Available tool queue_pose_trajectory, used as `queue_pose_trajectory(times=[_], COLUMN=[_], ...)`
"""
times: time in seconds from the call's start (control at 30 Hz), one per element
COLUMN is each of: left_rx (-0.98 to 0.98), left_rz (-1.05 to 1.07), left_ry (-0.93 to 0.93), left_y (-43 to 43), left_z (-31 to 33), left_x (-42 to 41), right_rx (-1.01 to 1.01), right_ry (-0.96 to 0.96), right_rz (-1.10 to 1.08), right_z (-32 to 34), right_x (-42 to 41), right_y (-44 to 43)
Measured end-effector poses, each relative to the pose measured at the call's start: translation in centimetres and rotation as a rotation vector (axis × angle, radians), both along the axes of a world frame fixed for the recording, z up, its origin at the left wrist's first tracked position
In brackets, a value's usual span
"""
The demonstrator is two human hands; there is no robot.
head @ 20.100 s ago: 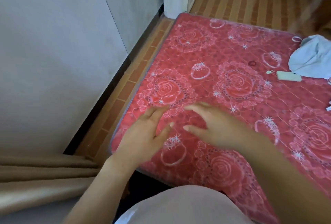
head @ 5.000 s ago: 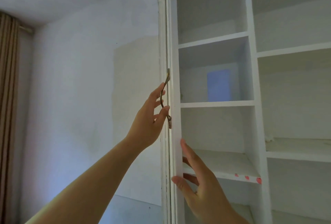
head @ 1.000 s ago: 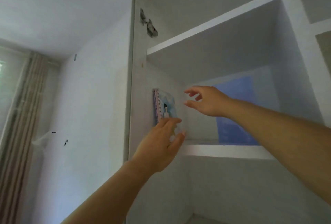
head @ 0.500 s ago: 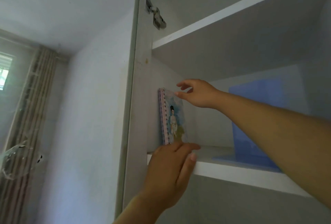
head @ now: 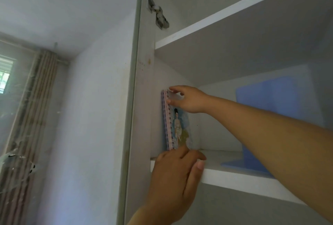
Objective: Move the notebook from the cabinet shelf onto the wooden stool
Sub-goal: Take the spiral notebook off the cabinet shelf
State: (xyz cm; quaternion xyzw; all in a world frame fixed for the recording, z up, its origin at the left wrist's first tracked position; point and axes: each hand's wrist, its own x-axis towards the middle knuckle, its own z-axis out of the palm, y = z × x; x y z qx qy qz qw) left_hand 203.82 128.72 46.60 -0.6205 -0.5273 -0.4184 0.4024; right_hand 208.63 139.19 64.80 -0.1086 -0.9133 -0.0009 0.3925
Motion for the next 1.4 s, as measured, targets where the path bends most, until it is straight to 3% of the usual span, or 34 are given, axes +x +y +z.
queue_pose_trajectory(times=[0.37, 0.9, 1.13, 1.4], left_rx=[-0.059, 0.028, 0.061, 0.059], left_rz=[-0.003, -0.014, -0.186, -0.157], left_ry=[0.015, 0.037, -0.032, -0.059], left_y=[-0.2, 0.2, -1.2, -4.3], left_z=[0.3, 0.2, 0.7, 1.0], left_x=[-0.1, -0.3, 0.1, 1.0], right_rx=[0.062, 0.020, -0.046, 0.006], right_ry=[0.066, 0.216, 0.329, 0.321], right_rz=[-0.074, 0.018, 0.079, 0.136], right_z=[-0.2, -0.6, -1.1, -2.2], right_x=[1.5, 4.1, 6.8, 7.7], right_y=[0.4, -0.2, -1.0, -3.5])
